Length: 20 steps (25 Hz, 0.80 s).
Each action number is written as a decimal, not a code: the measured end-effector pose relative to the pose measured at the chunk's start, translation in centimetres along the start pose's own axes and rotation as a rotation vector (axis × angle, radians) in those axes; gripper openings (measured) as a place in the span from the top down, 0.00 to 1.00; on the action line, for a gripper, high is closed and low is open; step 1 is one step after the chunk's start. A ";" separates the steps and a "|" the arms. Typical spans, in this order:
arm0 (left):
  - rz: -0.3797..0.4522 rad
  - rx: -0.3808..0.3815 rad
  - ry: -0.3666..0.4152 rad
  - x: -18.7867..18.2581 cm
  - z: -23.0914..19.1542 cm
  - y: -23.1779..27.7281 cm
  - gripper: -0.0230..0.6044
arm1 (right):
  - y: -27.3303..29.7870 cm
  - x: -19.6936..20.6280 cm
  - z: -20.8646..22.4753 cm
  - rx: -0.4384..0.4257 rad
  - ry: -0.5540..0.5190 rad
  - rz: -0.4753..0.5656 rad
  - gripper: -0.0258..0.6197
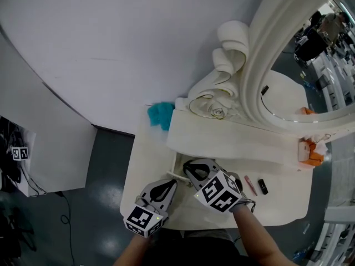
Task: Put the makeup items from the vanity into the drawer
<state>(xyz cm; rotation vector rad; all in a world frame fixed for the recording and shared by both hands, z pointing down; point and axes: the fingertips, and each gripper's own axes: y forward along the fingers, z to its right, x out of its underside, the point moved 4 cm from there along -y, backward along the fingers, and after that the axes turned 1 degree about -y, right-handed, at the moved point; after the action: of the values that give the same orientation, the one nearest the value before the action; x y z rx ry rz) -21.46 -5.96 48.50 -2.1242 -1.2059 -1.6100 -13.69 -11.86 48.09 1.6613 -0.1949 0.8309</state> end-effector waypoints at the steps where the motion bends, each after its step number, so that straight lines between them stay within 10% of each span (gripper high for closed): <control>1: 0.000 -0.002 0.000 0.0 0.0 -0.1 0.94 | -0.1 -0.2 -0.1 -0.005 0.011 0.019 0.92; 20: 0.024 0.011 0.034 -0.2 4.2 0.7 0.94 | -4.2 1.4 -1.3 -0.015 0.024 0.101 0.93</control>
<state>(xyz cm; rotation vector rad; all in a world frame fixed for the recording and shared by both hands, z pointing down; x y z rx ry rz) -18.02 -4.03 46.92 -2.0880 -1.1717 -1.6185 -10.90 -9.05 45.70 1.6367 -0.2690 0.9226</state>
